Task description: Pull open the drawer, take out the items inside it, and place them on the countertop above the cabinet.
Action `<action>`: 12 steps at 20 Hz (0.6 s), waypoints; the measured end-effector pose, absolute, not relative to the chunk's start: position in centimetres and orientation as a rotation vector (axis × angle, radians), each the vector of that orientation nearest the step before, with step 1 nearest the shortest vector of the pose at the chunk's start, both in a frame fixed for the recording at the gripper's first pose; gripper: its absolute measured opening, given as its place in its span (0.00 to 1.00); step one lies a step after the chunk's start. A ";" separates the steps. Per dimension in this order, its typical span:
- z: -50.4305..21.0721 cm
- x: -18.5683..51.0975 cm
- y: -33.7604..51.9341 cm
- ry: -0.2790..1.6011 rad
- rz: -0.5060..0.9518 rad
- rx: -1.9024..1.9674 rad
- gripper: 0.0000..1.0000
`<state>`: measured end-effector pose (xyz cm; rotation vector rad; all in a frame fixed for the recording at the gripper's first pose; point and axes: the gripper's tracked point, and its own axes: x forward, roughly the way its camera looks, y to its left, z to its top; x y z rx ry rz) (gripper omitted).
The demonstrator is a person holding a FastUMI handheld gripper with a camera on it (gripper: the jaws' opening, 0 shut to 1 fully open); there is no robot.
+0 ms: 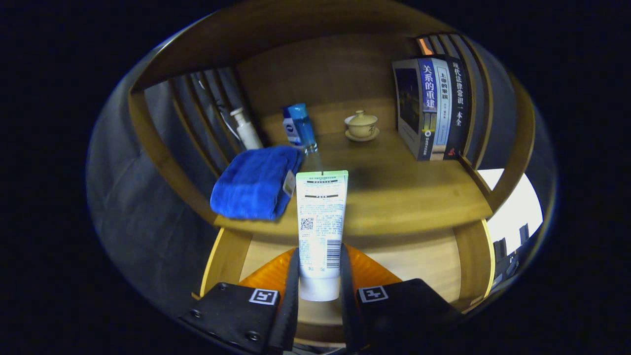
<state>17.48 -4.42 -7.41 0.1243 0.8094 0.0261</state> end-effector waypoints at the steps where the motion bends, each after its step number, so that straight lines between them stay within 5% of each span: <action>1: -7.8 19.4 -5.1 0.800 0.008 0.120 0.46; 12: -11.7 26.8 -7.6 0.761 -0.096 0.130 0.49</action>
